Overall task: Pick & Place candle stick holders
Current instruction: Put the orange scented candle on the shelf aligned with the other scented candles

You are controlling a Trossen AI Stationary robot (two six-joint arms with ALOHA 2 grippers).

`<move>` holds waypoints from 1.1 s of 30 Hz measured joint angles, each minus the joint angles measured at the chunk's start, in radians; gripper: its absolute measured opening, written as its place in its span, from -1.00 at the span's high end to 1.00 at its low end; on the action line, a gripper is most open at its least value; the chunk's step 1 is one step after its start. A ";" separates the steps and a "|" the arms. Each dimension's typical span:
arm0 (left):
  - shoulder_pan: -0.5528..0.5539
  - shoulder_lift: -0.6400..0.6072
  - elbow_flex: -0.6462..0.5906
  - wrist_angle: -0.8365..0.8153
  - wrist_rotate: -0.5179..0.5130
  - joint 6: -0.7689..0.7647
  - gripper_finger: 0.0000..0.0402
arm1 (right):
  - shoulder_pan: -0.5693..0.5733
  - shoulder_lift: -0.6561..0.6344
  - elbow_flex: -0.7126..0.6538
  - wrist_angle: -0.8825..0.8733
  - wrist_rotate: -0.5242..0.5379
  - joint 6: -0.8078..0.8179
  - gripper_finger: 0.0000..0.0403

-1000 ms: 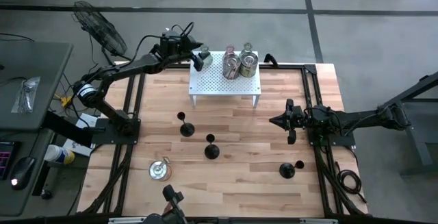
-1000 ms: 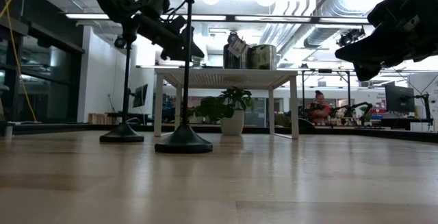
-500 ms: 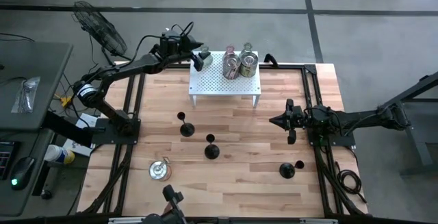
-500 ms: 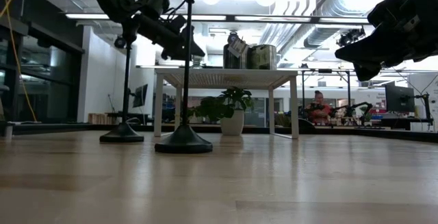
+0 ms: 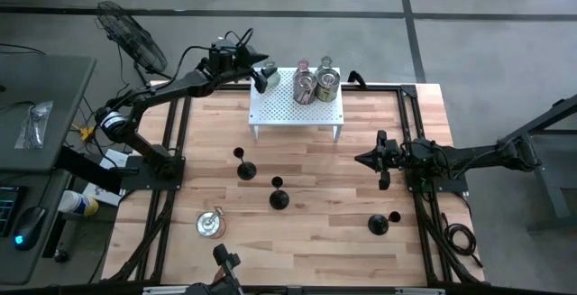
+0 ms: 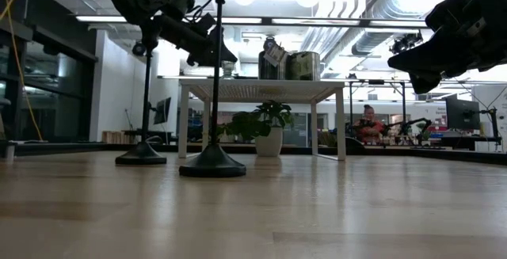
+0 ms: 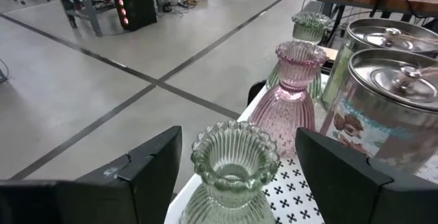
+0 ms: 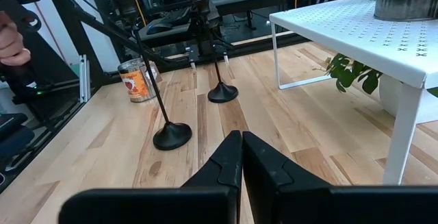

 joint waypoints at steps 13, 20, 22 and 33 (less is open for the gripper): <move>0.000 -0.004 0.001 0.025 0.005 0.003 -0.40 | 0.000 0.000 0.000 0.000 0.000 0.000 0.98; 0.000 -0.004 0.048 0.009 0.006 0.011 -0.40 | 0.000 0.000 0.000 0.000 0.000 0.000 0.98; 0.000 -0.004 0.068 -0.008 0.006 0.021 -0.40 | 0.000 0.000 0.000 0.000 0.000 0.000 0.98; 0.000 -0.004 0.233 -0.273 0.006 0.048 -0.40 | 0.000 0.000 0.000 0.000 0.000 0.000 0.98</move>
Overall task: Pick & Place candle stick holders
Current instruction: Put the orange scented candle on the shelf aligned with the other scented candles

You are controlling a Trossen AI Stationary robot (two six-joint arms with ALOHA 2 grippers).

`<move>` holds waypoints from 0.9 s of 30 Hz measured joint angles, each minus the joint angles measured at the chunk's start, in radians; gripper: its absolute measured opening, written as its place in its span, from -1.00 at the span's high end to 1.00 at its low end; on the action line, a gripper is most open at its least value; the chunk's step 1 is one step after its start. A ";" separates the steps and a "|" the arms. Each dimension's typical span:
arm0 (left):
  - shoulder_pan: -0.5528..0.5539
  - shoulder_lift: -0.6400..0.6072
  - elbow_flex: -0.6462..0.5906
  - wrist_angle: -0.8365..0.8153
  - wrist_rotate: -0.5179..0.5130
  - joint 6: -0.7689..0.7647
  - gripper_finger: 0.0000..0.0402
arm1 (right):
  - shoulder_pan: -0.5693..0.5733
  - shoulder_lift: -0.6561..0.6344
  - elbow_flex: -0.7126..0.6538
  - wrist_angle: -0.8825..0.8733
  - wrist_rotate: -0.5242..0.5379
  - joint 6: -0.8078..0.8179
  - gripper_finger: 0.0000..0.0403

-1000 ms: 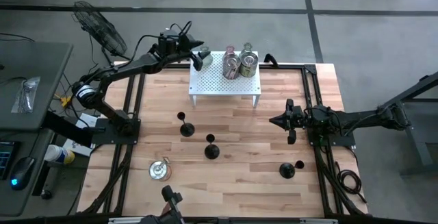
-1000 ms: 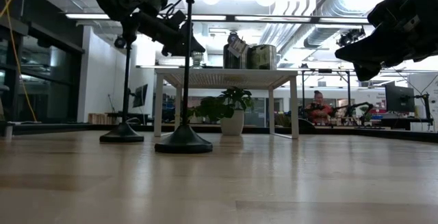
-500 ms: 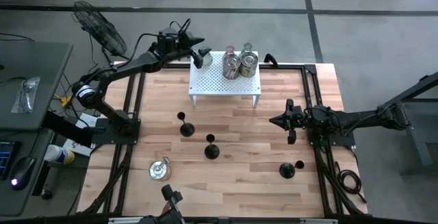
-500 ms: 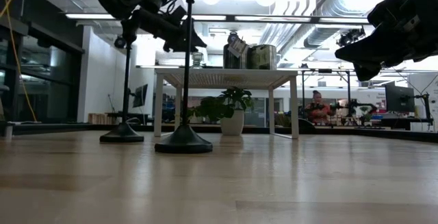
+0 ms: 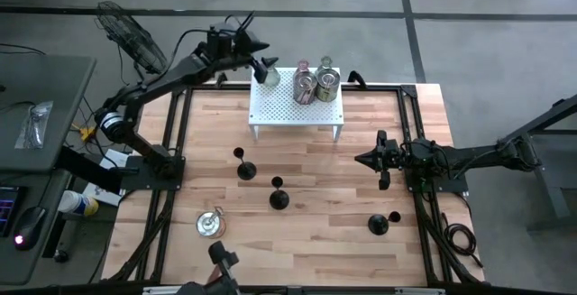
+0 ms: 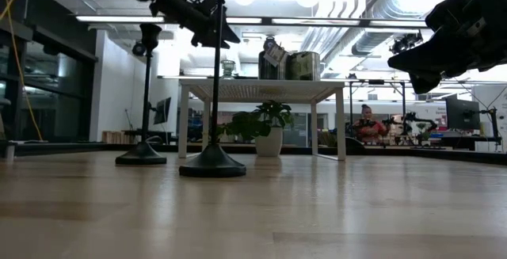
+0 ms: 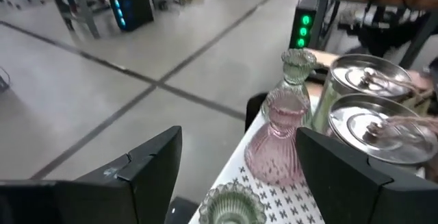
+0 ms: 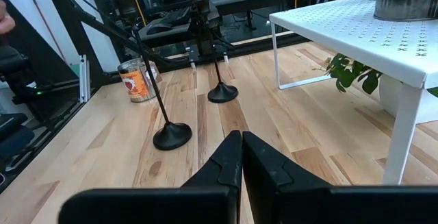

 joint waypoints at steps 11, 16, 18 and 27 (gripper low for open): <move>0.000 -0.032 0.231 -0.399 0.003 0.024 -0.40 | 0.000 0.000 0.000 0.000 0.000 0.000 0.98; 0.000 -0.128 0.238 -0.469 -0.003 0.031 -0.40 | 0.000 0.000 0.000 0.000 0.000 0.000 0.98; 0.000 -0.171 0.238 -0.514 -0.011 0.031 -0.40 | 0.000 0.000 0.000 0.000 -0.001 0.000 0.98; 0.000 -0.337 0.239 -0.832 -0.063 -0.034 -0.40 | 0.000 0.000 0.000 0.000 0.000 0.000 0.98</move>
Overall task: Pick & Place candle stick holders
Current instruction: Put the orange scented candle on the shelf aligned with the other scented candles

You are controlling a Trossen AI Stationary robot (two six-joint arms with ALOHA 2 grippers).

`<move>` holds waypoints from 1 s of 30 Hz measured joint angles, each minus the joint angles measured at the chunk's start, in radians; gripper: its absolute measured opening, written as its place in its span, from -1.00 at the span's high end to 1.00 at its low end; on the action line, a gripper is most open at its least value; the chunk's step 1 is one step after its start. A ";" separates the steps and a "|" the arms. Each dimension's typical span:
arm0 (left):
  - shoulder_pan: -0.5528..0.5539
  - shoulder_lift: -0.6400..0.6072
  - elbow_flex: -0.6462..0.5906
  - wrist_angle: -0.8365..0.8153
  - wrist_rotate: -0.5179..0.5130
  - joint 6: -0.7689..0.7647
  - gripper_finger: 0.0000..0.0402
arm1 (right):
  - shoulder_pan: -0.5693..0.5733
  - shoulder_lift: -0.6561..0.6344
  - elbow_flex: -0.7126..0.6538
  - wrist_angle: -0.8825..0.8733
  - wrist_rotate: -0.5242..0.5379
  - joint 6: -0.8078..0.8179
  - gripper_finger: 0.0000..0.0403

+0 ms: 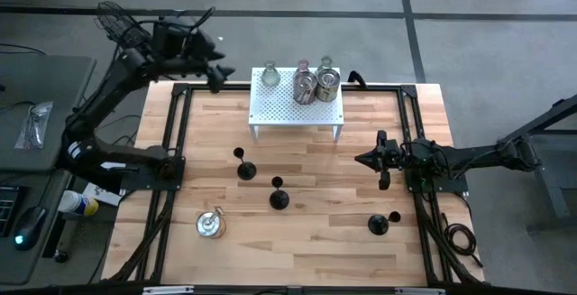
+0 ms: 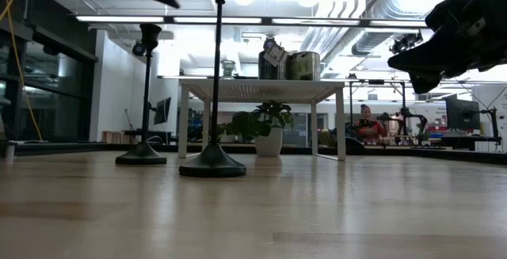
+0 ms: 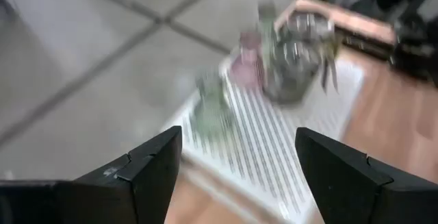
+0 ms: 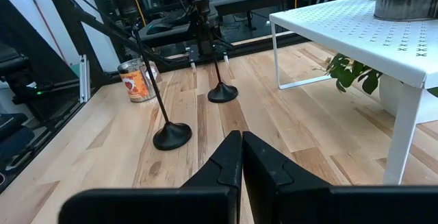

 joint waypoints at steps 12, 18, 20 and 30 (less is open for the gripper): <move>-0.101 -0.059 -0.001 -0.492 -0.005 -0.119 -0.40 | 0.000 0.000 0.000 0.000 0.000 0.000 0.98; -0.283 -0.063 -0.036 -0.525 -0.061 -0.295 -0.40 | 0.000 0.000 0.000 0.000 0.000 0.000 0.98; -0.348 -0.069 -0.055 -0.548 -0.110 -0.370 -0.40 | 0.000 0.000 0.000 0.000 0.000 0.000 0.98; -0.677 -0.084 -0.168 -0.575 -0.216 -0.733 -0.40 | 0.000 0.000 0.000 0.000 0.000 0.000 0.98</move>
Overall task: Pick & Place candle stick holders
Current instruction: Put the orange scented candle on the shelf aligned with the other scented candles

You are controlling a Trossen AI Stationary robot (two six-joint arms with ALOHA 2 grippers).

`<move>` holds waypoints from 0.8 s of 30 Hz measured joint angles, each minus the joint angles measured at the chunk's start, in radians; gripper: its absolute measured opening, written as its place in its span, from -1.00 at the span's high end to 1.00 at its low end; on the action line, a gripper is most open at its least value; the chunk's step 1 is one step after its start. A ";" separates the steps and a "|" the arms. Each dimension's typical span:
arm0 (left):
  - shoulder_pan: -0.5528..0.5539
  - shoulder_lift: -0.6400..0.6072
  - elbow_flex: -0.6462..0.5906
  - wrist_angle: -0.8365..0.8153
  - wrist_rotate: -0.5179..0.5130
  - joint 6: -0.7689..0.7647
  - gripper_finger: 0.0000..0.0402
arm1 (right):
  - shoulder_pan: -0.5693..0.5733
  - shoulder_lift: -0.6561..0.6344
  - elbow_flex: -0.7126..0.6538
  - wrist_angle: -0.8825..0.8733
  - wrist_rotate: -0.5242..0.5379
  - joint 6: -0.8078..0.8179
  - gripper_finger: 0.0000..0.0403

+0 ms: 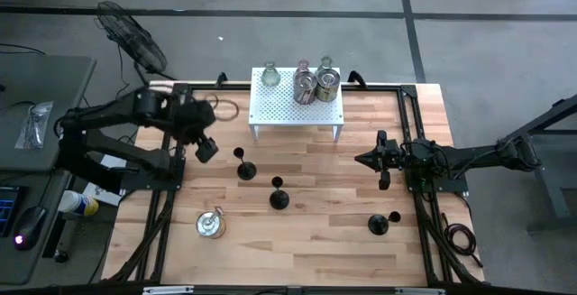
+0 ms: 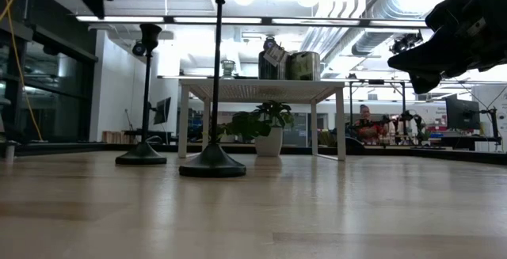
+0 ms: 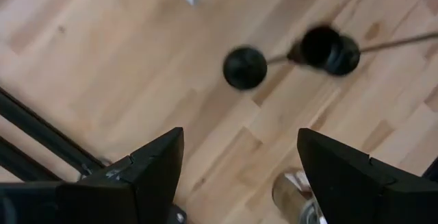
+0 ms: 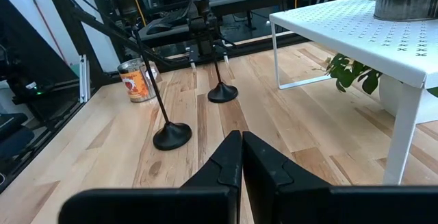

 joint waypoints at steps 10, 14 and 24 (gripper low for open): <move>-0.263 0.000 -0.170 0.028 0.004 -0.273 -0.40 | 0.000 0.000 0.000 0.000 0.000 0.000 0.98; -0.334 0.000 -0.217 0.099 0.012 -0.336 -0.40 | 0.000 0.000 0.000 0.000 0.000 0.000 0.98; -0.464 0.001 -0.291 0.295 -0.024 -0.438 -0.40 | 0.000 0.000 0.000 0.000 0.000 0.000 0.98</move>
